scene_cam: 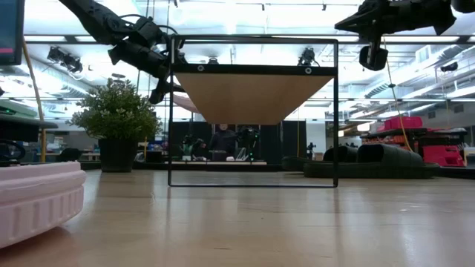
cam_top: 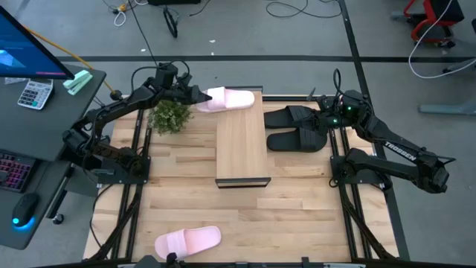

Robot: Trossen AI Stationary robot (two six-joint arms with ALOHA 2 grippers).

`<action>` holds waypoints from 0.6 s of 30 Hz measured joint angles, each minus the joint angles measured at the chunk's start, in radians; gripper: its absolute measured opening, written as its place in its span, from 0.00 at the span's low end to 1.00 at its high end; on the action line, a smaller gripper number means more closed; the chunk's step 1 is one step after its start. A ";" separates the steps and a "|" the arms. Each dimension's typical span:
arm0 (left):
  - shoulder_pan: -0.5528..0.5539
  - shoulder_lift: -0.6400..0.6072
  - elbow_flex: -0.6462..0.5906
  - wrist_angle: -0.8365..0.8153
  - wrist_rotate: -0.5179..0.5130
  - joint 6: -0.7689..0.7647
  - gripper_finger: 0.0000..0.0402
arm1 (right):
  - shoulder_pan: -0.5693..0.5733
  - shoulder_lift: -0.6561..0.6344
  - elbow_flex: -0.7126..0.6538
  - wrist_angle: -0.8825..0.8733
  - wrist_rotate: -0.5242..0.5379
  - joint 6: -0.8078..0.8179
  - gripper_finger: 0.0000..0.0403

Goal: Pick and place slides into the shelf
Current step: Put the top pink slipper on the shelf

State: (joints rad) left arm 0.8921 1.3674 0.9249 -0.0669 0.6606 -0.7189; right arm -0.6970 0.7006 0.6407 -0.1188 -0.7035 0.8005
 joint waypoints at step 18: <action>0.000 0.000 -0.001 -0.049 -0.040 -0.003 0.57 | 0.000 0.000 0.000 0.000 0.000 0.001 0.03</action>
State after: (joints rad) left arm 0.8925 1.3678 0.9237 -0.1157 0.6207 -0.7214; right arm -0.6971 0.7006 0.6403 -0.1189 -0.7036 0.8013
